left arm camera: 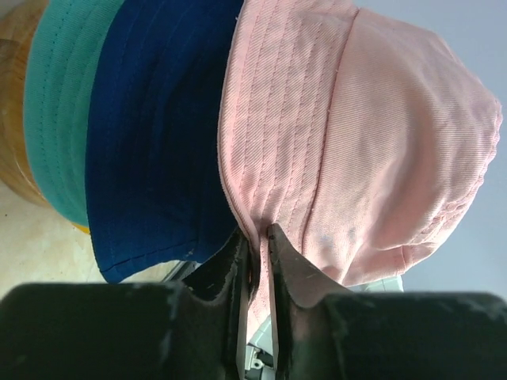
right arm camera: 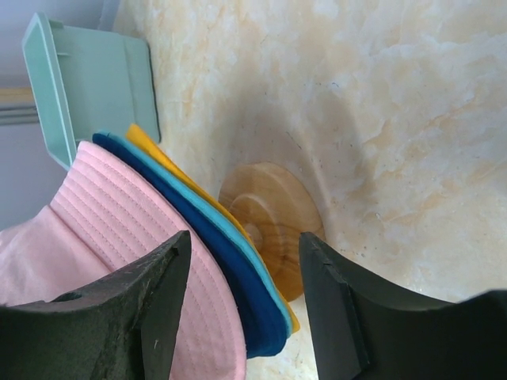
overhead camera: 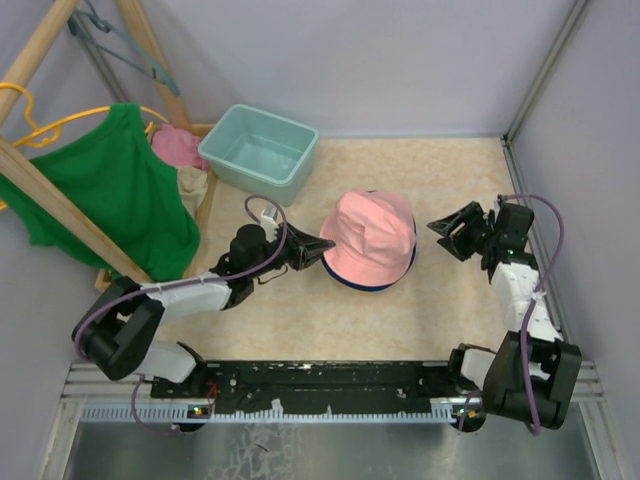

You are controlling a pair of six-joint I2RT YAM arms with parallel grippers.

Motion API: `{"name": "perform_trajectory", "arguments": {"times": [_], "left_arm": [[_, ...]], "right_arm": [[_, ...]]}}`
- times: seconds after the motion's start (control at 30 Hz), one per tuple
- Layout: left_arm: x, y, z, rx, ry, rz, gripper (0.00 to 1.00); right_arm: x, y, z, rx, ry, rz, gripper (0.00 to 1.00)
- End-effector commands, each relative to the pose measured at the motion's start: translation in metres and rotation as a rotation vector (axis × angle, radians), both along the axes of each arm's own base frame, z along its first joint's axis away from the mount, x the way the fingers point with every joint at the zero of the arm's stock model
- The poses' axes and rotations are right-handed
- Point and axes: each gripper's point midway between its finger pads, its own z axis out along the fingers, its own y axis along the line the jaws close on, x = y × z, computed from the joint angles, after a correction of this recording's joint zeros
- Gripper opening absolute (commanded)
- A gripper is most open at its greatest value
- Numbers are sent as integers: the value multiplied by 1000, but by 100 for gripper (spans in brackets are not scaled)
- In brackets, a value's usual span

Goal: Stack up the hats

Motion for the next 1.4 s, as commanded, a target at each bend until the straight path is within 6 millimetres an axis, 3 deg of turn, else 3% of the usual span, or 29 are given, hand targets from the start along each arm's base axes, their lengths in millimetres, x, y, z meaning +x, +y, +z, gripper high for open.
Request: {"name": "perform_trajectory", "arguments": {"times": [0.0, 0.17, 0.33, 0.7, 0.93, 1.1, 1.2, 1.23, 1.27, 1.37], "left_arm": [[9, 0, 10, -15, -58, -12, 18], [23, 4, 4, 7, -76, -134, 17], [33, -5, -2, 6, -85, -313, 17], [47, -19, -3, 16, -97, -408, 20], [49, -20, -6, 17, -91, -422, 20], [51, -22, -9, 23, -83, -426, 20], [52, -23, -9, 25, -86, -430, 19], [52, -23, -9, 26, -87, -430, 19], [53, -23, -9, 26, -87, -430, 19], [51, -22, -14, 30, -79, -428, 17]], "right_arm": [[12, -1, 23, -6, -87, 15, 58], [14, 9, 38, 18, -172, 79, 59], [10, 21, 52, 44, -256, 154, 59], [8, 41, 39, 166, -277, 262, 64], [6, 48, 42, 262, -326, 282, 63], [6, 50, 43, 299, -331, 277, 46], [7, 50, 42, 315, -328, 270, 21], [7, 49, 39, 318, -317, 264, 6], [7, 49, 35, 314, -309, 262, 0], [5, 45, 22, 302, -272, 244, 0]]}}
